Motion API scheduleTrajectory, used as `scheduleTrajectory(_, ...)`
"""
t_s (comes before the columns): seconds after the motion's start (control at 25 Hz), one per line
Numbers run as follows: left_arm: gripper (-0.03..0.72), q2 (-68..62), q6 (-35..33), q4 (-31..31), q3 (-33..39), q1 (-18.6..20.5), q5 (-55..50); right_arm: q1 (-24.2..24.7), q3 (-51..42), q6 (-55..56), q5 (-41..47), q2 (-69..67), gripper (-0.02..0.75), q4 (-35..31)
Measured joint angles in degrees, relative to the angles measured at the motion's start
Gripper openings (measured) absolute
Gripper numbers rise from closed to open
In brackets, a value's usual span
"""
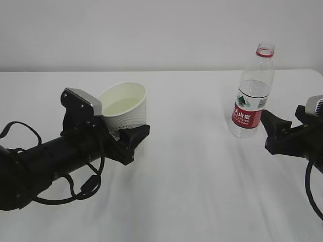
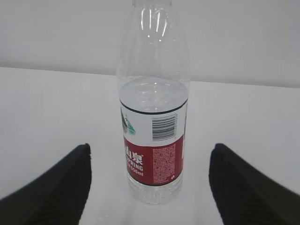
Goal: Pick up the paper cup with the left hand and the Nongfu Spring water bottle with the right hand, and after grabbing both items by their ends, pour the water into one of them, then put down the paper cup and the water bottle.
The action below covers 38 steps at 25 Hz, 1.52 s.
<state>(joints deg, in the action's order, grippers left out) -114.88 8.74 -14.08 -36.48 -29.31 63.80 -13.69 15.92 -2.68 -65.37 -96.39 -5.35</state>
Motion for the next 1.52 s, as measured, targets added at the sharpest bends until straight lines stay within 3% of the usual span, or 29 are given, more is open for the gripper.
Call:
scheduleTrajectory(0.8, 0.496, 0.0, 0.0, 2.1, 0.0, 13.9, -0.1, 0.0, 0.0, -0.1, 0.0, 0.0, 0.593, 0.1)
scheduleTrajectory(1.24, 0.493, 0.0, -0.6, 3.7, 0.0, 19.0, -0.1, 0.0, 0.0, -0.1, 0.0, 0.0, 0.593, 0.1)
scheduleTrajectory(1.52, 0.493, 0.0, -3.9, 8.2, 0.0, 19.2, -0.1, 0.0, 0.0, -0.1, 0.0, 0.0, 0.593, 0.1)
